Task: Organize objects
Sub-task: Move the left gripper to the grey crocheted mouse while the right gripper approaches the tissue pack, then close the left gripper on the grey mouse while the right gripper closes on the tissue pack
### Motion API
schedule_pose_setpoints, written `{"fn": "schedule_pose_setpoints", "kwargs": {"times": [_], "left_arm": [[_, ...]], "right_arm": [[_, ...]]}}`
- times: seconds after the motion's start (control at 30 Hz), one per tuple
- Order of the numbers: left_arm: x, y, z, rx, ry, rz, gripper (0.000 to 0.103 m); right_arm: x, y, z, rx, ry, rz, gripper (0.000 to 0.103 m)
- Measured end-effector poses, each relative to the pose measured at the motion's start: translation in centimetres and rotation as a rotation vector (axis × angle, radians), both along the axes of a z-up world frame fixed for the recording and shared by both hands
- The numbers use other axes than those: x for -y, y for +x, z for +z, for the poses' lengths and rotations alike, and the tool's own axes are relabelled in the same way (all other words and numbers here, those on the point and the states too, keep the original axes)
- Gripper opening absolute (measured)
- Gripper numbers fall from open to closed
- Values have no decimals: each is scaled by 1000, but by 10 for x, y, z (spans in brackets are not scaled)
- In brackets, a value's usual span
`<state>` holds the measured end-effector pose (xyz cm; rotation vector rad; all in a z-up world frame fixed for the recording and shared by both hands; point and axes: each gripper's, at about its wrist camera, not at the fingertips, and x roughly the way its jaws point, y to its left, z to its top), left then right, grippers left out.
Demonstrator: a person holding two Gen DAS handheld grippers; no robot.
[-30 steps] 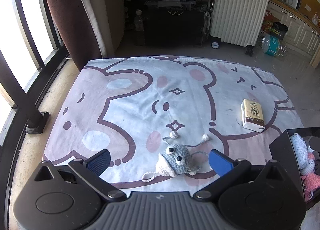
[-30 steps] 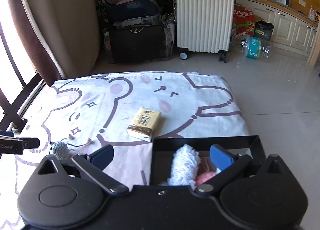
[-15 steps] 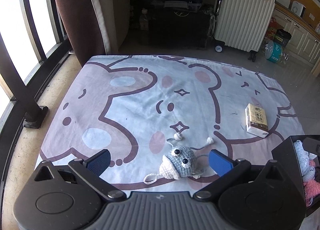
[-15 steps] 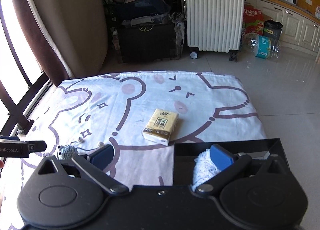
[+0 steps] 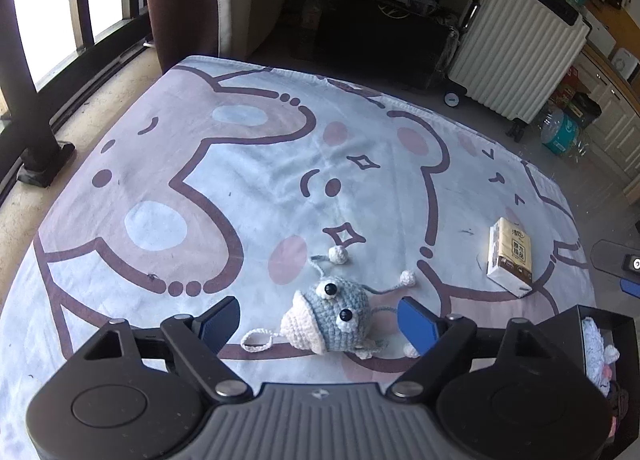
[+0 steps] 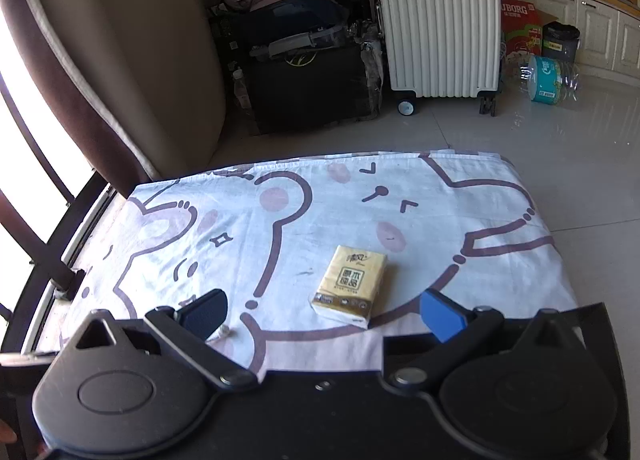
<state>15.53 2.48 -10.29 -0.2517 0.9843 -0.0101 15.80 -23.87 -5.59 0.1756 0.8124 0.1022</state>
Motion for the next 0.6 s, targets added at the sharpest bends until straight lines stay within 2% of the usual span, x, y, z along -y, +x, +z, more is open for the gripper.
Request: {"fn": "schedule_pose_setpoints", "kwargs": {"times": [0.3, 0.47, 0.6], "left_arm": [[2, 7, -16, -27, -57, 50, 85], [7, 8, -23, -29, -50, 52, 85], [9, 8, -28, -36, -34, 53, 85]], "right_arm": [[-2, 46, -17, -109, -9, -50, 103], [-6, 66, -33, -131, 1, -91, 82], [-4, 77, -53, -157, 62, -150, 78]]}}
